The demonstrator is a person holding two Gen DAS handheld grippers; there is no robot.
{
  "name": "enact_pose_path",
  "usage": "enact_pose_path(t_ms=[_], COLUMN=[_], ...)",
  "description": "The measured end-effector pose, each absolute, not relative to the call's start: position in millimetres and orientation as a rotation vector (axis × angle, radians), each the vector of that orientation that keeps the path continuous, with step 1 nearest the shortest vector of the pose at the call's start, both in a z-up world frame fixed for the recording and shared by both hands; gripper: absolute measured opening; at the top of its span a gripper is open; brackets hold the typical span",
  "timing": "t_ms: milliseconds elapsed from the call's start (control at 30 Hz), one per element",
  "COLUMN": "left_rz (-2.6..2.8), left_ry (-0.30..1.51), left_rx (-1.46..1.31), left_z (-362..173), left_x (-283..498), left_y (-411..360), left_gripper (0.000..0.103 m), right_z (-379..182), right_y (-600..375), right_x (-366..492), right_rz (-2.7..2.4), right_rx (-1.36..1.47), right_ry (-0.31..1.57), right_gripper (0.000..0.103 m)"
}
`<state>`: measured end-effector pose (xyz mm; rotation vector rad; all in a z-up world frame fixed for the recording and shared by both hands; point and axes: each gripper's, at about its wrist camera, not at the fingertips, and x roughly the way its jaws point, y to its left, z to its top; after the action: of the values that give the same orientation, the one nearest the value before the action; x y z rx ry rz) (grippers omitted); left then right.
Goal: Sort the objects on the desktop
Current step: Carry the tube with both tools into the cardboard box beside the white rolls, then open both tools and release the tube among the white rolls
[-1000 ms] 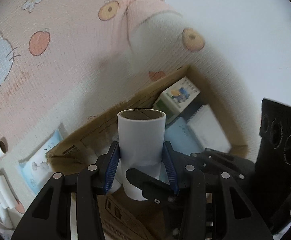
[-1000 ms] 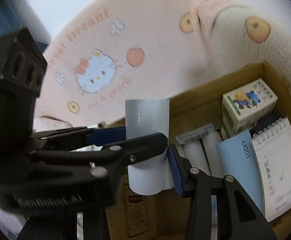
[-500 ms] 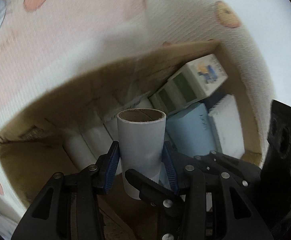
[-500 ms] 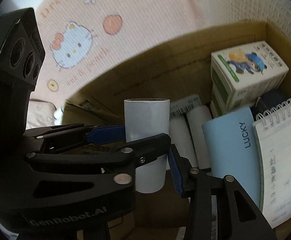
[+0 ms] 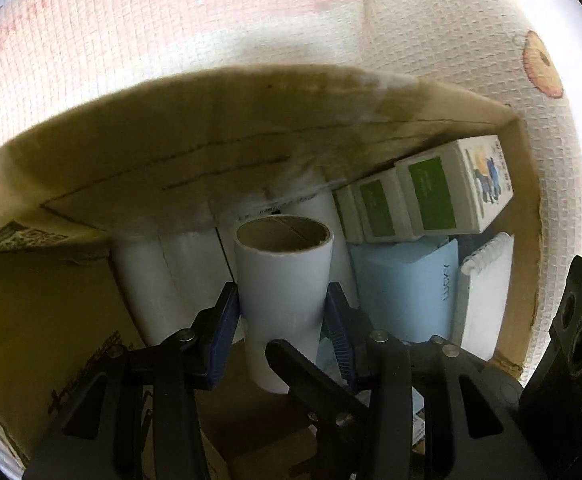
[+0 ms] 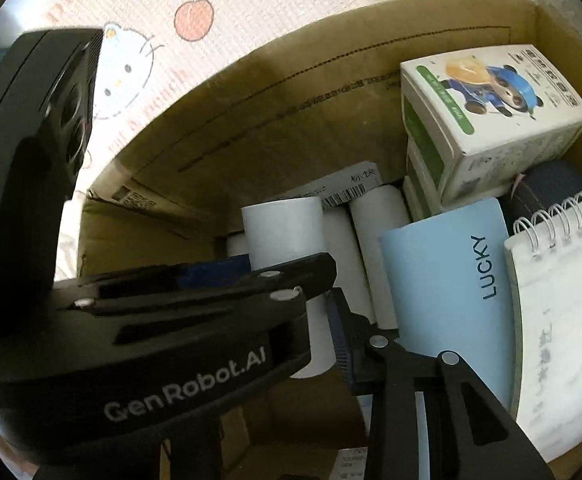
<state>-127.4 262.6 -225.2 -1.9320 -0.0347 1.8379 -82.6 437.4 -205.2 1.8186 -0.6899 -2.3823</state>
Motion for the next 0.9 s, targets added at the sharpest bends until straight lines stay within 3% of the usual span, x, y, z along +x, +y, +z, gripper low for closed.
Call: enact_pose_path(t_ms=[267, 333, 400, 900], left_rz=[1.857, 1.878, 1.894, 1.991], left_ry=[-0.059, -0.020, -0.016, -0.024], left_rx=[-2.005, -1.997, -1.972, -2.036], left_z=[-234.3, -235.3, -234.5, -223.3], left_x=[-132.2, -130.1, -128.8, -132.5], left_y=[257.5, 258.5, 257.7, 241.5], left_gripper=[0.047, 0.032, 0.030, 0.030], right_z=[-219.6, -220.5, -221.3, -219.7], right_y=[439.8, 438.7, 438.3, 456.5], right_x=[-92.0, -92.6, -92.5, -79.4], right_rz=[-2.346, -2.349, -2.351, -2.365], right_rx=[1.951, 1.962, 1.967, 2.006], right_ry=[-0.675, -0.655, -0.641, -0.707], right_gripper=[0.021, 0.021, 0.021, 0.021])
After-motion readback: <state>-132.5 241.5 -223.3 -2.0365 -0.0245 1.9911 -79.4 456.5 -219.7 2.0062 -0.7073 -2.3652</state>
